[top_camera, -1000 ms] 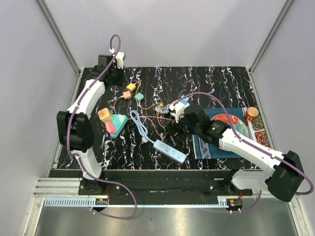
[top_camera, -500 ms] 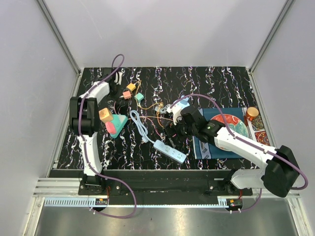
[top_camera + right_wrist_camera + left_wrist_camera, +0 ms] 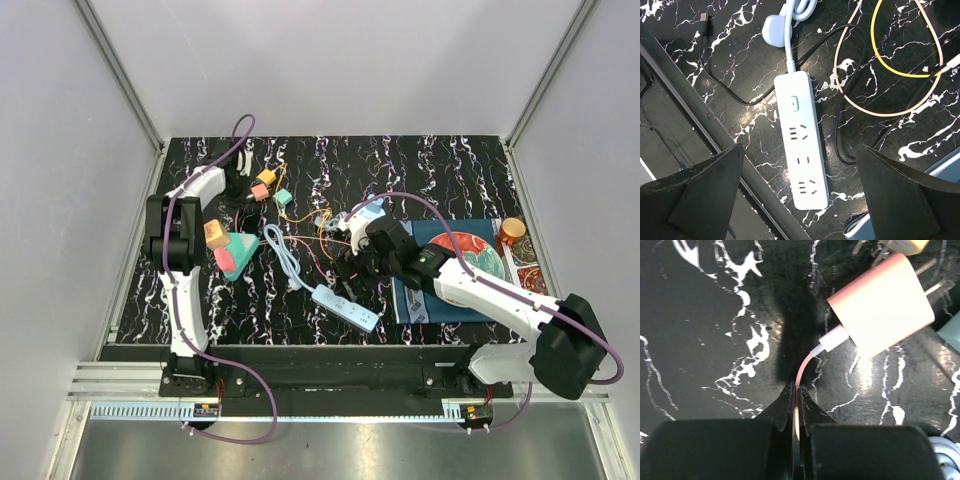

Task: Insert the plug
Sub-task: Pick up the plug from the center of the board.

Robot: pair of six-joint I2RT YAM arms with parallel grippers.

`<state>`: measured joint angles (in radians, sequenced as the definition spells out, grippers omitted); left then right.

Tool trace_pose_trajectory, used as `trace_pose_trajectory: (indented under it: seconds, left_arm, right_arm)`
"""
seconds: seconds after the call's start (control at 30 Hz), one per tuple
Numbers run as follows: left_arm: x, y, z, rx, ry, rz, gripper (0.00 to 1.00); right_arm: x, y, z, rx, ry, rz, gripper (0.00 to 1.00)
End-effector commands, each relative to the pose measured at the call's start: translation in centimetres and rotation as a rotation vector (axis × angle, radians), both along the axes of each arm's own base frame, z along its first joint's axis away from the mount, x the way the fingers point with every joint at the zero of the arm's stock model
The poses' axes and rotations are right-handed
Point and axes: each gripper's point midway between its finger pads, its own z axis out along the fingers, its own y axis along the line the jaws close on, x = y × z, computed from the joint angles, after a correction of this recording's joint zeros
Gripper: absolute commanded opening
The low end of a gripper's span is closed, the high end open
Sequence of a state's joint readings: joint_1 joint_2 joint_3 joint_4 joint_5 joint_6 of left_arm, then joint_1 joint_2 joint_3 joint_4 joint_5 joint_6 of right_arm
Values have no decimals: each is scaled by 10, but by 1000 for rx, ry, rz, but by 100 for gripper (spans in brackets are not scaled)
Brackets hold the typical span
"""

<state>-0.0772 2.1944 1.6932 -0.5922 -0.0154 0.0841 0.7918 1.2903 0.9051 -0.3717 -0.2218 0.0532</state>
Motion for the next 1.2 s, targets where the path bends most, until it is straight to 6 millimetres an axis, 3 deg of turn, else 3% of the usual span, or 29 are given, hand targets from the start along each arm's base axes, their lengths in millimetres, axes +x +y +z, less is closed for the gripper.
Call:
trace_pose_trajectory:
  seconds: [0.0, 0.13, 0.33, 0.37, 0.47, 0.5, 0.57, 0.7, 0.73, 0.77, 0.97, 1.17]
  left_arm:
    - [13, -37, 43, -151, -98, -54, 0]
    - [13, -79, 79, -281, -182, -123, 0]
    - [-1, -141, 157, -453, -349, -211, 0]
    - [-5, -149, 180, -489, -397, -238, 0]
    - [-22, -174, 218, -539, -462, -284, 0]
    - [-31, -187, 226, -549, -471, -305, 0]
    - [-46, -192, 241, -556, -507, -312, 0]
    - [-81, -207, 241, -589, -489, -297, 0]
    - [-91, -208, 226, -589, -459, -289, 0]
    - [-102, -208, 233, -611, -470, -283, 0]
    - [-157, -219, 222, -656, -419, -310, 0]
    - [-191, -205, 218, -626, -395, -296, 0]
  right_arm:
    - [5, 1, 9, 24, -33, -12, 97]
    - [7, -1, 14, 36, -45, -40, 97]
    - [10, -7, 24, 54, -72, -94, 97]
    - [10, -8, 28, 63, -82, -103, 97]
    - [13, -12, 36, 75, -102, -136, 97]
    - [13, -13, 38, 83, -104, -149, 97]
    - [16, -15, 45, 97, -122, -172, 97]
    - [23, -20, 57, 131, -147, -246, 97]
    - [24, -21, 60, 137, -153, -260, 97]
    - [25, -21, 62, 146, -153, -270, 97]
    - [36, -21, 75, 193, -213, -315, 96]
    - [48, -11, 75, 171, -292, -252, 95]
